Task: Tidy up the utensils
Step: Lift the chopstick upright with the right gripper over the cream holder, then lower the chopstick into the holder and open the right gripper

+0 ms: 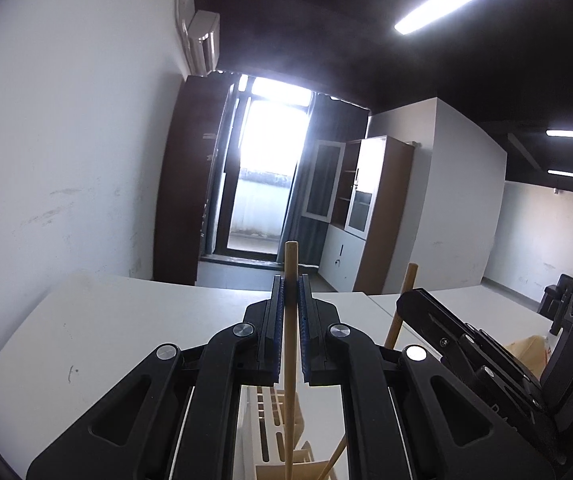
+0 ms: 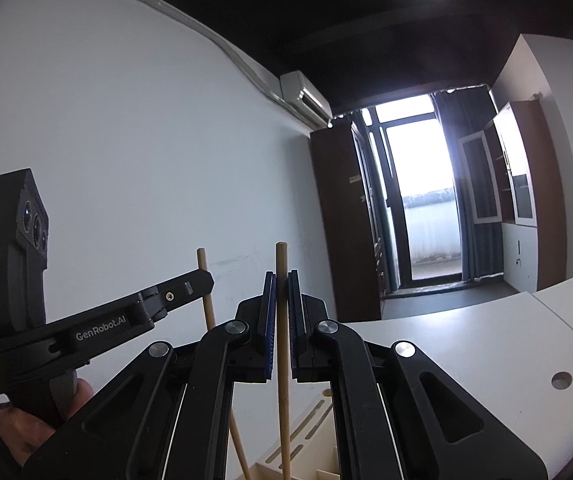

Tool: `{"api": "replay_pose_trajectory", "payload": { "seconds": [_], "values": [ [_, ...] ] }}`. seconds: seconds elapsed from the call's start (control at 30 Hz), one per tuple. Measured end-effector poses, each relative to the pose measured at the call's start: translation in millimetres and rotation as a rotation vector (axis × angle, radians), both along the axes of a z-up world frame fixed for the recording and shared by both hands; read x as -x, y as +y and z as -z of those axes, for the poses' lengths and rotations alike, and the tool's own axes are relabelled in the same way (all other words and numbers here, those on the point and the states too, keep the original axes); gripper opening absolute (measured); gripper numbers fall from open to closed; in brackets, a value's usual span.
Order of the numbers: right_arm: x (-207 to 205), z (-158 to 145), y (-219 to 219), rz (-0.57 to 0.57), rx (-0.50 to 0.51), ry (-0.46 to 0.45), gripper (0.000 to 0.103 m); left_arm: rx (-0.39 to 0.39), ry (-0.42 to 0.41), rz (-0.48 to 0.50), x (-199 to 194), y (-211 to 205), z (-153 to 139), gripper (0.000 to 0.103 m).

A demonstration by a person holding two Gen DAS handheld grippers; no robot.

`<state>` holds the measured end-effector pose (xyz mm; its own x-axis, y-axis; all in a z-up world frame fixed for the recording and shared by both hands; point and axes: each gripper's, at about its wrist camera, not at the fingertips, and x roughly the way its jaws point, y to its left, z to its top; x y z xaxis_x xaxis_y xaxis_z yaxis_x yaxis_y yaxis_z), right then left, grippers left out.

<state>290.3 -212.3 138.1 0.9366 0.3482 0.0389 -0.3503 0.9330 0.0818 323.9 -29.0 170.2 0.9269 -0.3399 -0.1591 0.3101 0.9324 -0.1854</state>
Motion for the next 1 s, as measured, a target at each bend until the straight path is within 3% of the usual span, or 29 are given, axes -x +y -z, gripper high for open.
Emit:
{"api": "replay_pose_trajectory", "payload": {
  "seconds": [0.5,1.0],
  "values": [
    [-26.4,28.9,16.7,0.022,0.058,0.114,0.007,-0.051,0.076,-0.042,-20.0,-2.9,49.8,0.007],
    [-31.0,48.0,17.4,0.033,0.057,0.173,0.007,-0.084,0.107,-0.049,-29.8,-5.3,71.3,0.007]
  ]
}}
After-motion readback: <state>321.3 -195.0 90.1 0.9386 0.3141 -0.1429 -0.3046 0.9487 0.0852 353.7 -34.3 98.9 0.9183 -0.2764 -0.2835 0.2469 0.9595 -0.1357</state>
